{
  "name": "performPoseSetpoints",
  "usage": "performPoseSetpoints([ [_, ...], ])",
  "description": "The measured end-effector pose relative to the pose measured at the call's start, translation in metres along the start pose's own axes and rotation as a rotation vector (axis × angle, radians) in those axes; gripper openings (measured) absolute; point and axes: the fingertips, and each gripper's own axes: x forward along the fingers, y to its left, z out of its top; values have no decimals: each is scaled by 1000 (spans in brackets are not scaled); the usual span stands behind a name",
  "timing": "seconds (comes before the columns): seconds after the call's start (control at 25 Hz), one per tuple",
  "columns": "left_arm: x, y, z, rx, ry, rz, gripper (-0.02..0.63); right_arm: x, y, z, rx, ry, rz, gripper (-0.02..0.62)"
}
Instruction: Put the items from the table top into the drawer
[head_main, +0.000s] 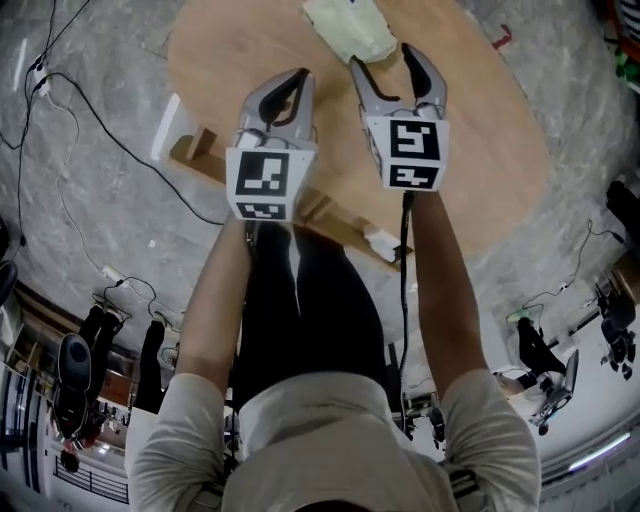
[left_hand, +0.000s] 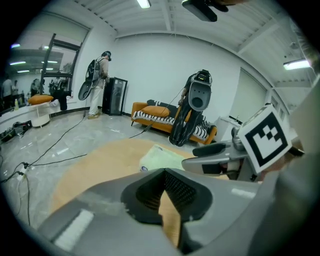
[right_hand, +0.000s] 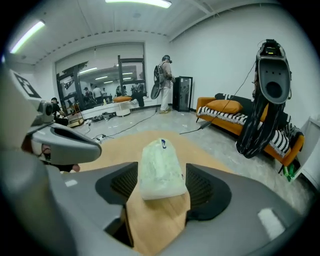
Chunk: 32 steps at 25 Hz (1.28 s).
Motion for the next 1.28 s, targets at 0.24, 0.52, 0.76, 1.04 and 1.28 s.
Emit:
performPoseSetpoints([
  [0.24, -8, 5, -19, -75, 8, 9, 20, 22, -4, -9, -32, 58, -1, 310],
  [0.52, -28, 20, -33, -135, -6, 38, 21, 23, 25, 0, -176, 38, 12, 6],
  [0.76, -53, 34, -48, -177, -8, 77, 20, 12, 63, 6, -249, 12, 44, 6],
  [1.04, -89, 43, -62, -187, -13, 97, 20, -9, 109, 16, -204, -27, 84, 6],
  [1.28, -123, 56, -76, -215, -18, 127, 20, -28, 159, 19, -188, -55, 135, 6],
])
